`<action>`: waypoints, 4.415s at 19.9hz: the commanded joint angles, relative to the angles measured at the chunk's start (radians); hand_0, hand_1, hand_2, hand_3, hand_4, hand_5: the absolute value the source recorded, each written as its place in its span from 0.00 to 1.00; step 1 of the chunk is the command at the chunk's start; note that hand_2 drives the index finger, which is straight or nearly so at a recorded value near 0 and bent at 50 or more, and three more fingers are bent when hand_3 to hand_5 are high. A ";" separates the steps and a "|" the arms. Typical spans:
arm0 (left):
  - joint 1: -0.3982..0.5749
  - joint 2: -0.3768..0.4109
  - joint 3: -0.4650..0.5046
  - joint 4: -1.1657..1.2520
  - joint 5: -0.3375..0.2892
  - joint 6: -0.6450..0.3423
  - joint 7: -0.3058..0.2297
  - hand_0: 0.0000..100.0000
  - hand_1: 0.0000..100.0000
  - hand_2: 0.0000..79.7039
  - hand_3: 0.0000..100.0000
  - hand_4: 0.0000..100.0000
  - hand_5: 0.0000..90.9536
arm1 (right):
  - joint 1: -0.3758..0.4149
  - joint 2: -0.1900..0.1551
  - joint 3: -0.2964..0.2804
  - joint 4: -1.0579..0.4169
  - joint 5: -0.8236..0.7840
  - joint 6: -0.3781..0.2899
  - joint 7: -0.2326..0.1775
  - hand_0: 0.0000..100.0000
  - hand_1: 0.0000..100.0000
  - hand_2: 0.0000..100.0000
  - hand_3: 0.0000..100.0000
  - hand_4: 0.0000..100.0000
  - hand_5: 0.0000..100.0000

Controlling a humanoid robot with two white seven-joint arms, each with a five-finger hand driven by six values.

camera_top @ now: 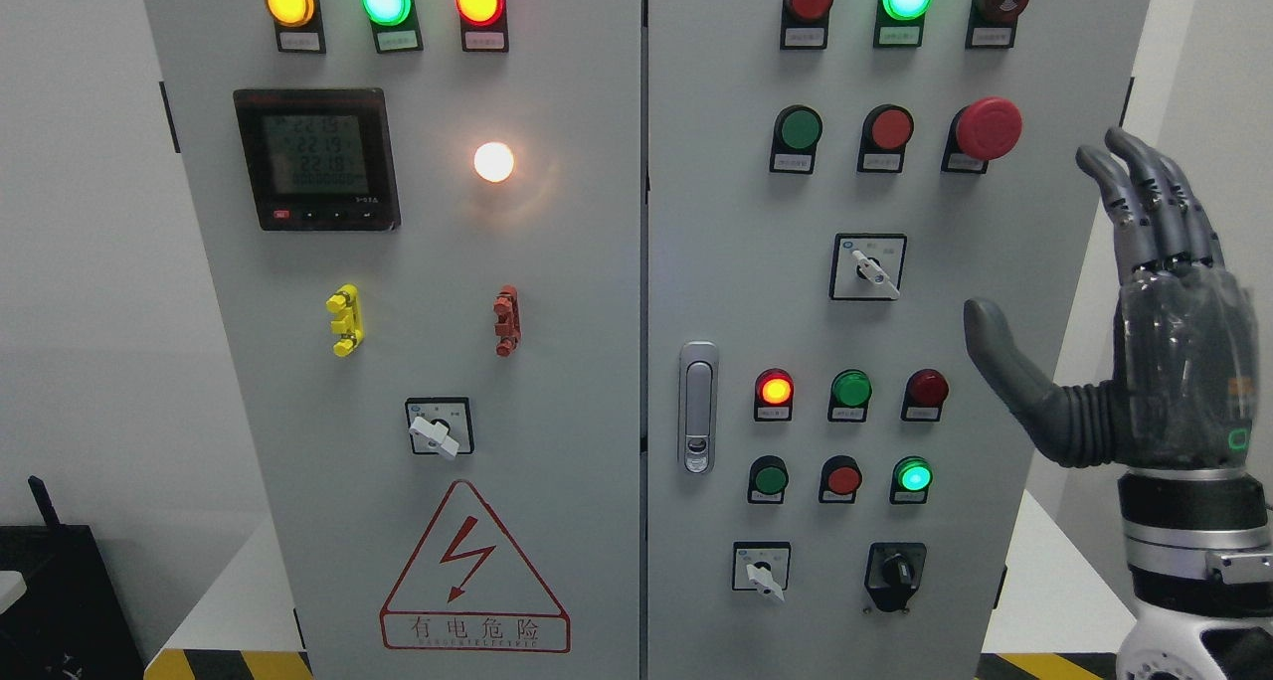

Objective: Rotate and turn off gray switch
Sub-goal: 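Raise the right hand and shape fingers into a pinch, then move the right hand toward the upper white rotary switch, then pinch the switch knob between right thumb and index finger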

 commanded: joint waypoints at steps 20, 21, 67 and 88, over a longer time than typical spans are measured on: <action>-0.009 0.001 0.008 -0.025 0.020 -0.001 0.003 0.12 0.39 0.00 0.00 0.00 0.00 | -0.004 0.002 -0.001 0.017 -0.009 0.036 -0.029 0.25 0.31 0.17 0.58 0.48 0.50; -0.009 -0.001 0.008 -0.025 0.020 -0.001 0.003 0.12 0.39 0.00 0.00 0.00 0.00 | -0.004 0.002 -0.001 0.017 -0.009 0.037 -0.029 0.24 0.34 0.20 0.59 0.53 0.56; -0.009 -0.001 0.008 -0.025 0.020 -0.001 0.003 0.12 0.39 0.00 0.00 0.00 0.00 | -0.049 0.103 0.145 0.125 -0.030 0.340 -0.021 0.06 0.35 0.58 0.97 1.00 1.00; -0.009 -0.001 0.008 -0.025 0.020 -0.001 0.003 0.12 0.39 0.00 0.00 0.00 0.00 | -0.113 0.099 0.145 0.200 -0.030 0.343 -0.020 0.06 0.40 0.58 0.97 0.99 1.00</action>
